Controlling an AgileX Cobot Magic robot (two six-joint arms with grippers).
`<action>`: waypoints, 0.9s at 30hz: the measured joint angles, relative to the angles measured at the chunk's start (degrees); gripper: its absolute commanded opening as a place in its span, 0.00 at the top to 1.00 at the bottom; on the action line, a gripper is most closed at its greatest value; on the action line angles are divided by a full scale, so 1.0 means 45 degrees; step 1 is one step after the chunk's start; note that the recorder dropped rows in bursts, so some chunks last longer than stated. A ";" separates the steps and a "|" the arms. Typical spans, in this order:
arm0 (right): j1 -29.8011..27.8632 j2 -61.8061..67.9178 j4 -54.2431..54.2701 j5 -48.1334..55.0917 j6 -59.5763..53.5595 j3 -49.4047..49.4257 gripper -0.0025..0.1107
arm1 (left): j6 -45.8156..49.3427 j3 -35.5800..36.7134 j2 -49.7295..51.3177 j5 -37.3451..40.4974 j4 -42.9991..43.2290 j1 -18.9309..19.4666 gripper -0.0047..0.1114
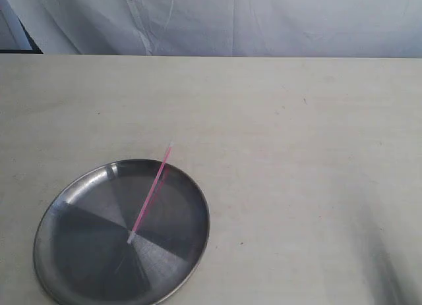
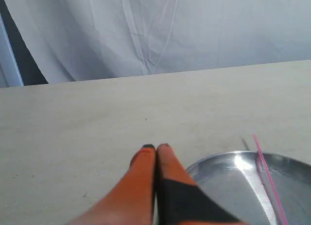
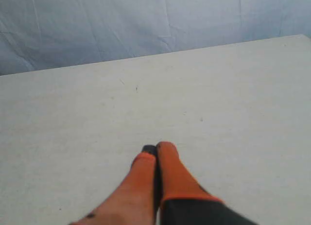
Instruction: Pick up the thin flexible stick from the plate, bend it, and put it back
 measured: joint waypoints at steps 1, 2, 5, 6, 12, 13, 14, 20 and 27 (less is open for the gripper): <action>0.0000 0.0000 0.0000 0.0000 0.0000 0.0000 0.99 | 0.0000 0.0000 0.0000 0.0000 0.0000 0.0000 0.96; 0.0000 0.0000 0.0000 0.0000 0.0000 0.0000 0.99 | 0.0000 0.0000 0.0000 0.0000 0.0137 0.0000 0.96; 0.0000 0.0000 0.0000 0.0000 0.0000 0.0000 0.99 | -0.0049 0.0025 0.0000 -0.0733 0.2820 0.0000 0.96; 0.0000 0.0000 0.0000 0.0000 0.0000 0.0000 0.99 | -0.0380 0.0050 0.0000 -0.1530 0.2974 0.0000 0.96; 0.0000 0.0000 0.0000 0.0000 0.0000 0.0000 0.99 | -0.6136 0.0050 -0.0027 -0.7975 -0.0238 0.0000 0.96; 0.0000 0.0000 0.0000 0.0000 0.0000 0.0000 0.99 | -0.7536 -0.0100 -0.0027 -0.7709 -0.1262 0.0000 0.96; 0.0000 0.0000 0.0000 0.0000 0.0000 0.0000 0.99 | -0.8377 -0.0460 0.0000 -0.6711 -0.1856 0.0000 0.96; 0.0000 0.0000 0.0000 0.0000 0.0000 0.0000 0.99 | -0.8898 -0.4971 0.3360 -0.1224 -0.0265 0.0000 0.96; 0.0000 0.0000 0.0000 0.0000 0.0000 0.0000 0.99 | -0.3308 -1.1020 1.0088 0.6089 -0.1040 0.0000 0.96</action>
